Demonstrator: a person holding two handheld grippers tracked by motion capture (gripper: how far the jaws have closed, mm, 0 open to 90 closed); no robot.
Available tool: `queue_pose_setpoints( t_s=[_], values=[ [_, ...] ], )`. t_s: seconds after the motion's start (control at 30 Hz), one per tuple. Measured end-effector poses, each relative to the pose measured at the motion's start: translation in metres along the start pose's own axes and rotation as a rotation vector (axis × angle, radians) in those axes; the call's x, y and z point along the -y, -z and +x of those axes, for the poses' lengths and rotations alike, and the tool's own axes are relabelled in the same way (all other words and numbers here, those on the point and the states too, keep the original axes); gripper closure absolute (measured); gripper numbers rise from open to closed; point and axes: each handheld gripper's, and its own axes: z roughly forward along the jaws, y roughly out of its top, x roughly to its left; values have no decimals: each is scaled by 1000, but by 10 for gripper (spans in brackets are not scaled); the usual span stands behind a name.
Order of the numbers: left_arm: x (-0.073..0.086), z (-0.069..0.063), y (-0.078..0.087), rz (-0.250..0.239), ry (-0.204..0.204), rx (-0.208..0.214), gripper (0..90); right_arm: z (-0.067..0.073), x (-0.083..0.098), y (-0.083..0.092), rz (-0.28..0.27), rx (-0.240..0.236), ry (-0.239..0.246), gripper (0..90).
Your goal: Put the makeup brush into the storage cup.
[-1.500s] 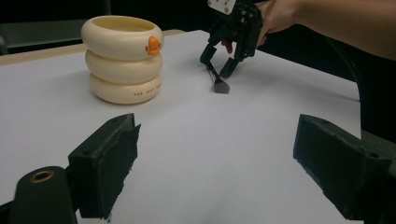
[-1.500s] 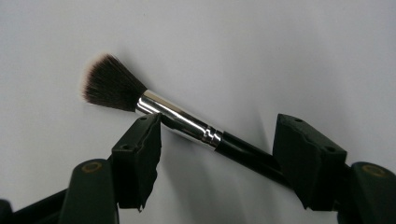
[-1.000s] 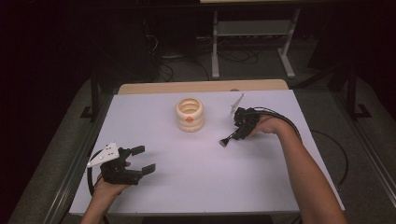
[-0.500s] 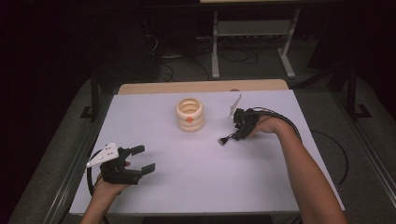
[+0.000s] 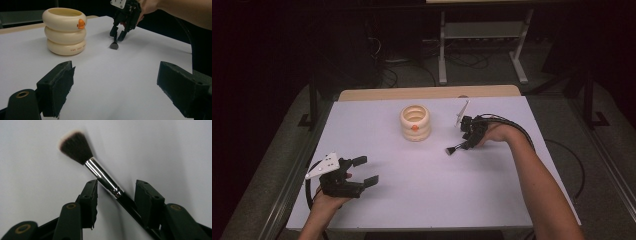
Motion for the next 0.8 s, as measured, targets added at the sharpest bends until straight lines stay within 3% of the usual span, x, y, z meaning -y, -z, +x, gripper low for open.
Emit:
queue_pose_setpoints(
  t_s=[0.17, 0.8],
  values=[
    [-1, 0, 0, -2, -7, 0, 133, 2, -1, -4, 34, -2, 24, 576],
    [0, 1, 1, 2, -7, -1, 134, 5, -4, -3, 65, -49, 0, 761]
  ],
)
